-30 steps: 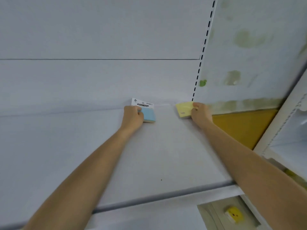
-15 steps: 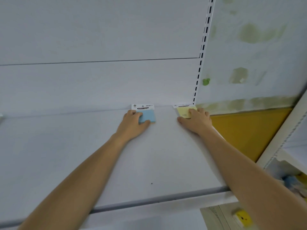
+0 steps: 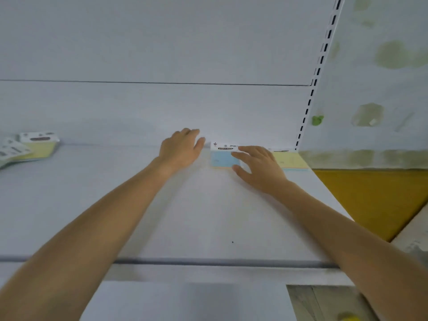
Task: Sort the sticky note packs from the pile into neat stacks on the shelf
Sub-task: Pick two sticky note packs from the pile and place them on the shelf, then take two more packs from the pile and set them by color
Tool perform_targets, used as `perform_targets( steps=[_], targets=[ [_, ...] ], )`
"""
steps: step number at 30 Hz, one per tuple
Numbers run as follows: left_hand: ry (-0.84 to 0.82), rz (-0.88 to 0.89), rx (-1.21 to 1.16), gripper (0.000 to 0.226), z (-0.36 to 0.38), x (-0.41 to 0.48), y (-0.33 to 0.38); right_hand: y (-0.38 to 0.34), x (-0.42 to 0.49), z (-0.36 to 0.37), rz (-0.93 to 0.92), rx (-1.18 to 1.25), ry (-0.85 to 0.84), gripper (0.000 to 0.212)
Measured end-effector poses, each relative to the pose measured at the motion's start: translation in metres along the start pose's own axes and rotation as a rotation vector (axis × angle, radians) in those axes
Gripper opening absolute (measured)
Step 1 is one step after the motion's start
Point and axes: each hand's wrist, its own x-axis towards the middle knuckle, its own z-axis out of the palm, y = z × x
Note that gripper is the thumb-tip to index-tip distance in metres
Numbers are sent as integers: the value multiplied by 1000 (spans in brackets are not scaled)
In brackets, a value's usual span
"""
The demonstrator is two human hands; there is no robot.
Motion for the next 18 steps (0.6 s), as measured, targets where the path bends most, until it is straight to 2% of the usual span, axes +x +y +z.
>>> perform_targets(
  steps=[5,10,18],
  targets=[
    [73,-76,108,46,-58,-13,-70,-82,33,20,-124,26,-134,44],
    [119,-212,131,44,-99,-51,-170,-187,70,47,-240,65,-167,44],
    [139,-357,167,40,-147,-114,-351,-342,115,96,-230,221,-210,43]
  ],
)
